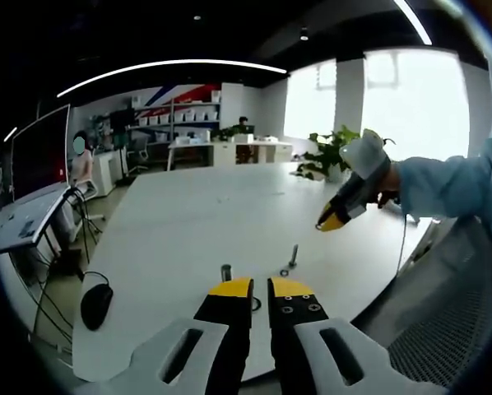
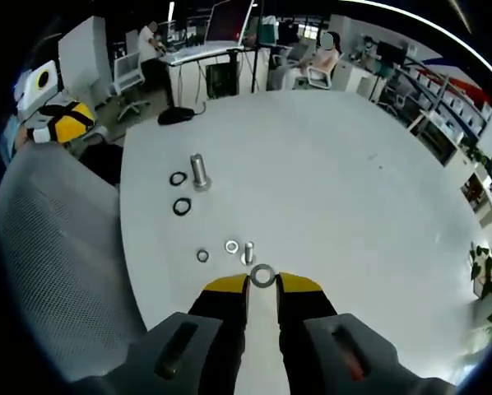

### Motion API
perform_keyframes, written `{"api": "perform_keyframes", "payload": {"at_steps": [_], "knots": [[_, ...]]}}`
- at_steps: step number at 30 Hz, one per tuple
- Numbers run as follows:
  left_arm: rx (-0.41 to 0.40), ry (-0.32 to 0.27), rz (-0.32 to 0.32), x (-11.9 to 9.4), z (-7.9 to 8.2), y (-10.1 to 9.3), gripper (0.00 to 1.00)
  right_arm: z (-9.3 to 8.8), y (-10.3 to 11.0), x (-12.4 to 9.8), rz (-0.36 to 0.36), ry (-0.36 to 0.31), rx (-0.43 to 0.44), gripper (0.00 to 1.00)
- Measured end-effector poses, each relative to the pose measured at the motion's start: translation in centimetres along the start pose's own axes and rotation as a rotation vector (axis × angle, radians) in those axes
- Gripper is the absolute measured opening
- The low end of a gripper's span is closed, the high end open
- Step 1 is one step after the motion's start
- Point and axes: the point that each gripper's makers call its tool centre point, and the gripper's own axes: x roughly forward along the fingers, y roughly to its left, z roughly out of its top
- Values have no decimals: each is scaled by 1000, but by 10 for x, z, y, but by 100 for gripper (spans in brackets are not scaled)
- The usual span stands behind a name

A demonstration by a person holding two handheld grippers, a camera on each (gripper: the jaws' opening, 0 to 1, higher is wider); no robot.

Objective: Place the washer onto the threaded stud by aligning its center hole with the stud, sliding it down to the base, and recovering from edge contact or off-axis alignment until the washer reaches the visible bottom stop.

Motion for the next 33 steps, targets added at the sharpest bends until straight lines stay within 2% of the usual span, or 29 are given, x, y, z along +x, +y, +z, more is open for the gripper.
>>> {"api": "perform_keyframes", "payload": {"at_steps": [16, 21, 33], "knots": [[1, 1, -1, 0, 0, 0, 5, 30, 3, -6, 2, -52, -34, 15], [1, 3, -2, 0, 0, 0, 5, 39, 2, 1, 12, -54, -32, 15], [0, 6, -4, 0, -1, 0, 5, 35, 10, 22, 41, -12, -59, 15]]}}
